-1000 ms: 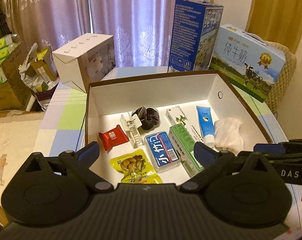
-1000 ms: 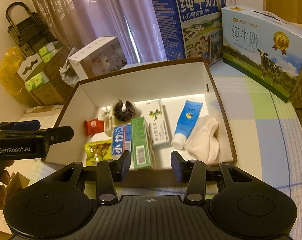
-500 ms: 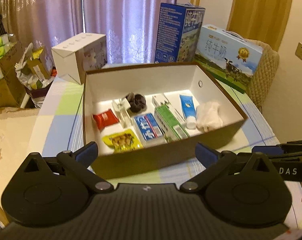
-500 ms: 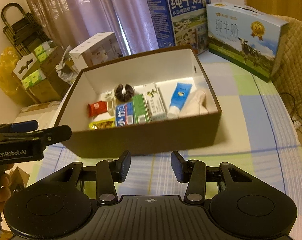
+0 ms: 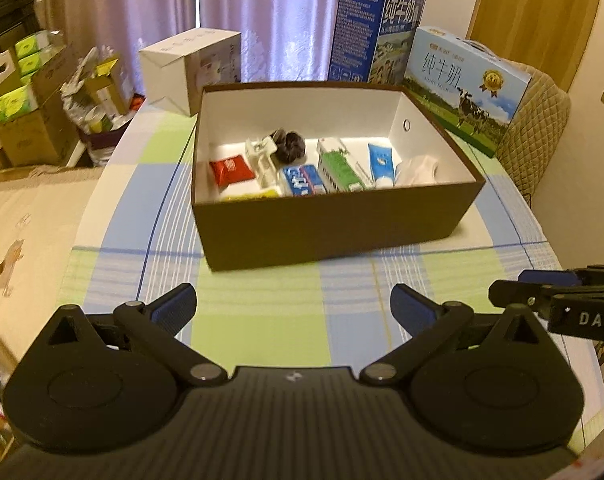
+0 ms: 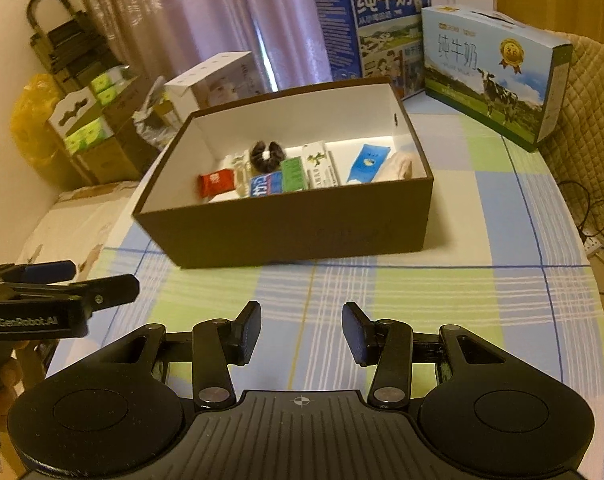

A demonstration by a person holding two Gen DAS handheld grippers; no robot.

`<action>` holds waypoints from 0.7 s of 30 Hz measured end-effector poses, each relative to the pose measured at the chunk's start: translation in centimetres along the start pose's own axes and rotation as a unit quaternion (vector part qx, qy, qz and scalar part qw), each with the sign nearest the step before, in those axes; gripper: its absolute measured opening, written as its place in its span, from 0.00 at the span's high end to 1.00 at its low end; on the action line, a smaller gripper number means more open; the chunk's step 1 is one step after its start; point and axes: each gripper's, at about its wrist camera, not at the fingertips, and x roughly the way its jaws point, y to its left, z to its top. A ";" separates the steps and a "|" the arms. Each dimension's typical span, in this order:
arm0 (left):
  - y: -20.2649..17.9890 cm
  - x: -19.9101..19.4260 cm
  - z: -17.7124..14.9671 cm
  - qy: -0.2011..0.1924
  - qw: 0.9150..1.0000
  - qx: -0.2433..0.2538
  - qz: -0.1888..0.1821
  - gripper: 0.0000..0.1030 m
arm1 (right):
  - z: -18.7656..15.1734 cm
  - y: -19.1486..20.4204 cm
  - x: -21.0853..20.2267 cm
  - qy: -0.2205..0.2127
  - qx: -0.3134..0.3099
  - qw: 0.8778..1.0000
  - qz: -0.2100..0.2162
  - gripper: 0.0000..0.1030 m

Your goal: Organize objects

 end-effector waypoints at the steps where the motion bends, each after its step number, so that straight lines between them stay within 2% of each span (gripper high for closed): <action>1: -0.2 -0.3 -0.4 0.002 1.000 -0.002 0.003 0.01 | -0.3 -0.1 -0.3 0.000 -0.003 1.000 0.003 0.59; 9: -2.4 -2.3 -3.6 0.022 1.000 -0.008 0.018 0.01 | -2.9 -1.1 -2.9 0.002 -0.010 1.000 0.019 0.59; 21: -5.3 -5.1 -7.7 0.035 0.999 -0.013 0.021 0.01 | -6.5 -1.8 -6.1 0.012 -0.028 0.999 0.034 0.59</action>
